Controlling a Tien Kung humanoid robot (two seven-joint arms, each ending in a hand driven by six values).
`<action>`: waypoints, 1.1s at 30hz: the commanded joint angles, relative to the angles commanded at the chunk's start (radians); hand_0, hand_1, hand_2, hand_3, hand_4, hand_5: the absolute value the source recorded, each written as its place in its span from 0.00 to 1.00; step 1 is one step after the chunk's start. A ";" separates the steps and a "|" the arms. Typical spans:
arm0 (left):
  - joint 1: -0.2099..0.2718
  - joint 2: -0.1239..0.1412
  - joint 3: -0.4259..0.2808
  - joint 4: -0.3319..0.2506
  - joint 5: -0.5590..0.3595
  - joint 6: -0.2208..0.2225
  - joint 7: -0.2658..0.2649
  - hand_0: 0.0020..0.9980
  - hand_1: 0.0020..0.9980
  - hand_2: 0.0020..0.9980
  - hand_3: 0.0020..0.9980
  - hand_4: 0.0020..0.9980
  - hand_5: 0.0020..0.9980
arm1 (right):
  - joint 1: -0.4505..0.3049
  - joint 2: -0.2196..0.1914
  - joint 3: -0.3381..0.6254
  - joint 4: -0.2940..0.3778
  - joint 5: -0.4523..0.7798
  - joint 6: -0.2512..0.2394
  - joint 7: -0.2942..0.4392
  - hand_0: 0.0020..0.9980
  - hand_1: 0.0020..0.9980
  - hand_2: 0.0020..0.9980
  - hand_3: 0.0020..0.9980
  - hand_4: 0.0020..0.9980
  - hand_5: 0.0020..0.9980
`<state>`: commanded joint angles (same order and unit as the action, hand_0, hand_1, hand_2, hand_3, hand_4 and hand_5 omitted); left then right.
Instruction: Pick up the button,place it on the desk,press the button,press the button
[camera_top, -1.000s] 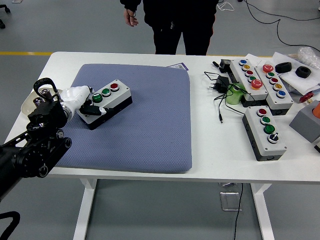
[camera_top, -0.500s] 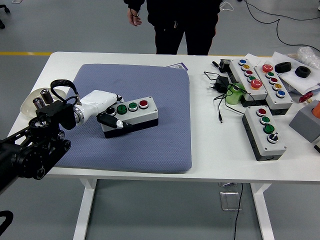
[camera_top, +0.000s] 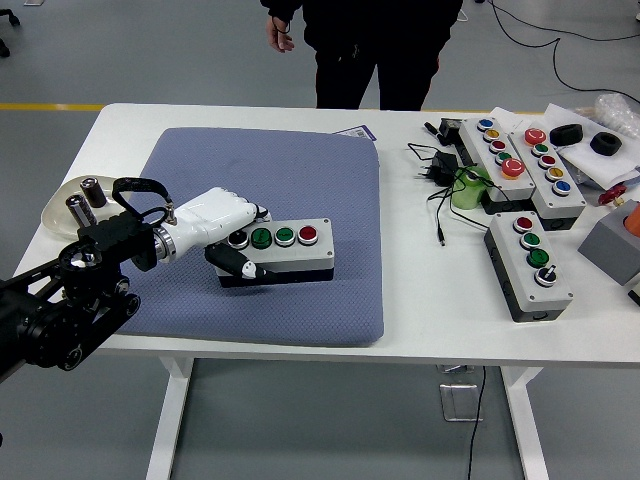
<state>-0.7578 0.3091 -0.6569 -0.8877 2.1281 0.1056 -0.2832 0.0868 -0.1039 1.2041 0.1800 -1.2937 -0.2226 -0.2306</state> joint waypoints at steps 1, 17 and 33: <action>-0.001 0.002 0.006 -0.003 -0.002 0.003 -0.004 0.01 0.07 0.13 0.19 0.01 0.00 | 0.000 0.000 0.000 0.000 0.000 0.000 0.000 0.75 0.70 0.72 0.58 0.18 0.13; 0.000 0.009 -0.002 -0.014 0.010 0.045 -0.030 0.05 0.10 0.21 0.25 0.03 0.00 | 0.009 -0.002 -0.009 0.000 0.002 0.002 0.000 0.75 0.70 0.72 0.58 0.18 0.13; 0.083 0.045 -0.147 -0.136 -0.097 -0.079 -0.024 0.76 0.83 0.89 0.80 1.00 0.59 | 0.011 -0.002 -0.007 0.000 0.000 0.003 0.000 0.75 0.70 0.72 0.58 0.18 0.13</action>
<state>-0.6752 0.3538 -0.8038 -1.0236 2.0308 0.0262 -0.3073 0.0976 -0.1062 1.1968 0.1800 -1.2933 -0.2200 -0.2301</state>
